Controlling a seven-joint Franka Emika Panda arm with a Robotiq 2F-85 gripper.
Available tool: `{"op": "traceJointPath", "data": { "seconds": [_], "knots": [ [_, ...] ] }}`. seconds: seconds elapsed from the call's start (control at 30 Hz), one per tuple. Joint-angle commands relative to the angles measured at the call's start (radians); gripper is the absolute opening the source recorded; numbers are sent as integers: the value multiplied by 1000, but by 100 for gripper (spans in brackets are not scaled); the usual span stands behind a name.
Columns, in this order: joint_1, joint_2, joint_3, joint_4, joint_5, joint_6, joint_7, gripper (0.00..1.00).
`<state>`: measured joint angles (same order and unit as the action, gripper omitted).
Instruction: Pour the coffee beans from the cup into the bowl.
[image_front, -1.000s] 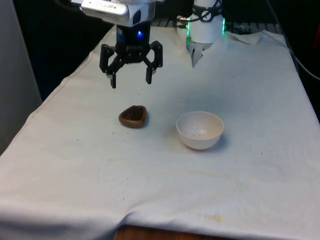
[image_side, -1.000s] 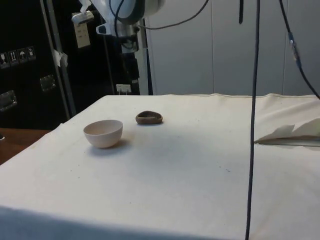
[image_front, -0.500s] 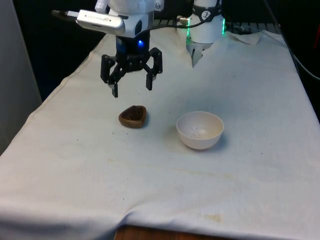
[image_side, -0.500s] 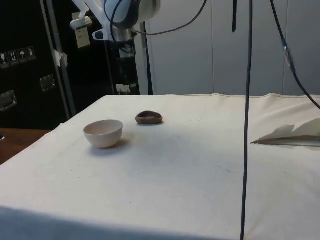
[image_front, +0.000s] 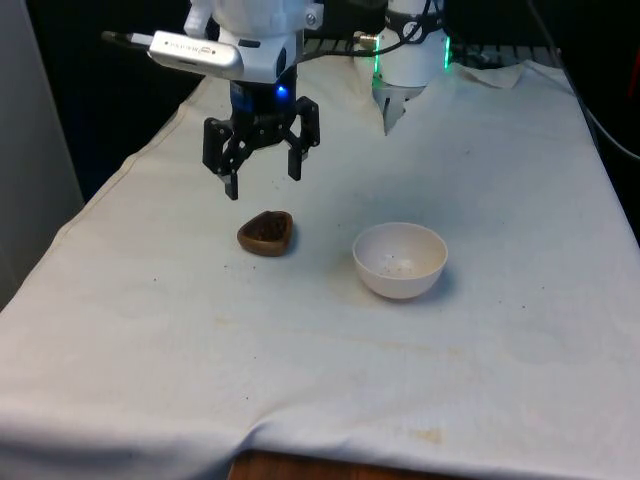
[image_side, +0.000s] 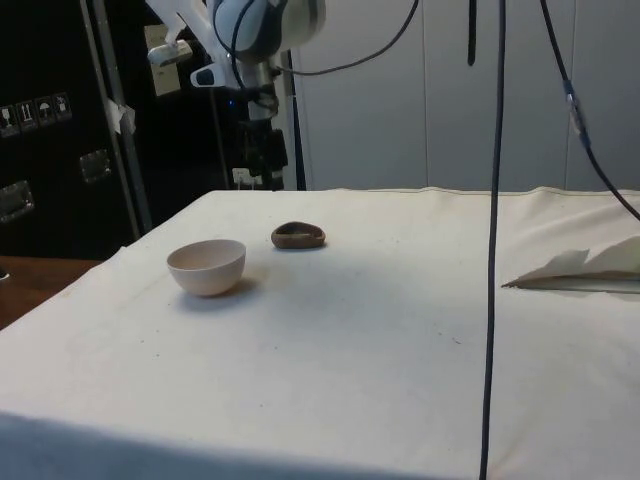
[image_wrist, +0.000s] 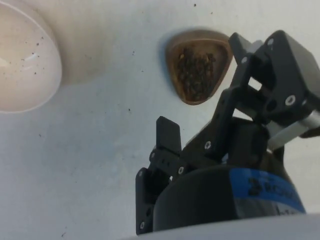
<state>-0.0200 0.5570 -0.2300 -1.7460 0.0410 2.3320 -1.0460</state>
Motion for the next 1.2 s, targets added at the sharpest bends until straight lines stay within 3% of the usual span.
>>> {"op": "traceJointPath", "data": {
  "seconds": [0.0,0.03,0.1,0.3,0.33,0.4,0.63,0.83,0.87,1.13,1.17],
  "knots": [
    [-5,-4,4,-10,4,14,-15,100],
    [-1,0,-1,-2,1,1,-8,100],
    [-7,-3,4,-15,7,16,-33,100],
    [-10,3,2,-23,18,24,-97,100],
    [-5,2,-3,-19,15,8,-83,100],
    [-11,6,2,-23,19,26,-113,100],
    [-9,17,-3,-20,16,12,-166,100],
    [-16,29,1,-23,18,28,-227,100],
    [-11,27,-4,-20,16,13,-217,100],
    [-28,44,-5,-15,26,33,-306,100],
    [-20,40,-13,-19,23,23,-298,100]
  ]
}}
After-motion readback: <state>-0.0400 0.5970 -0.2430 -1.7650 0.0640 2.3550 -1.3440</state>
